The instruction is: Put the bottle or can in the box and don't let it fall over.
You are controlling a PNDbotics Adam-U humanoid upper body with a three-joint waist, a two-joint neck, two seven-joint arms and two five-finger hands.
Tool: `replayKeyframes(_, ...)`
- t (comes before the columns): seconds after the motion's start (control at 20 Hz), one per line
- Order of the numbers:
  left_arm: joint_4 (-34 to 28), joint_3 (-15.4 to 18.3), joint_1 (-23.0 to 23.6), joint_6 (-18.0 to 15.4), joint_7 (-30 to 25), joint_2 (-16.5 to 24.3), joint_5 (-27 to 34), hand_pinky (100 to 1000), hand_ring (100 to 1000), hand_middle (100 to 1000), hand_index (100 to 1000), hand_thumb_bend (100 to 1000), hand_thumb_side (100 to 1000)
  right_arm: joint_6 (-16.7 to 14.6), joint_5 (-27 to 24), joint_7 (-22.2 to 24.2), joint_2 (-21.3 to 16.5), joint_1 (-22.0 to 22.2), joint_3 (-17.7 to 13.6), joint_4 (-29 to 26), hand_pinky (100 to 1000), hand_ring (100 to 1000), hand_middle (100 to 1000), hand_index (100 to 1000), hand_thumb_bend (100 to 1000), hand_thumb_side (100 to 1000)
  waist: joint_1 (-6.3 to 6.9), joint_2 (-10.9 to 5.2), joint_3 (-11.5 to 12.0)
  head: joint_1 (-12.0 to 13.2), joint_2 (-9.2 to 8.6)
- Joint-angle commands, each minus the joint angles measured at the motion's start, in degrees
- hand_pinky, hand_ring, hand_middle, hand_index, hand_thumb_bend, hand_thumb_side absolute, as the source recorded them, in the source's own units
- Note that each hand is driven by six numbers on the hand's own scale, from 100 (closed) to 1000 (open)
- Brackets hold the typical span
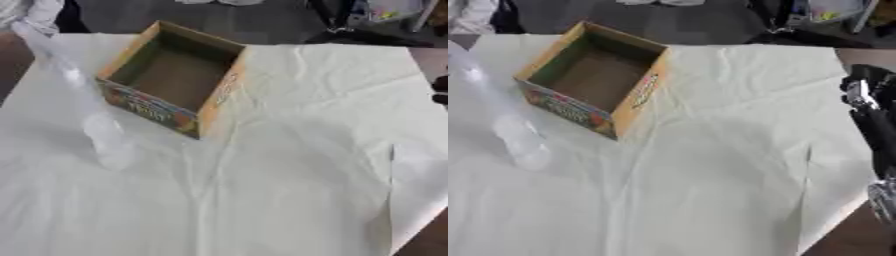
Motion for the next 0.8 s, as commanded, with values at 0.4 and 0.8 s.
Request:
replayKeyframes(0.4,-0.83,-1.18,-5.84,0.58,-18.6,9.49,-1.62,838,831,813,878,100,997,0.37,0.49,-0.47,-1.86,0.41,-0.6,-0.67,727,717,606,733,100,564,0.35,-1.89,1.21,-1.9,0.04)
replayKeyframes(0.8,-0.35,-3.43,-12.52,2.47,-28.04,12.71,0.36,841,832,813,880,100,1000,0.24,0.27,-0.19,-2.12,0.49,-0.39,-0.67,727,716,605,733,100,562,0.07,-2.41,0.82,-0.6,-0.77)
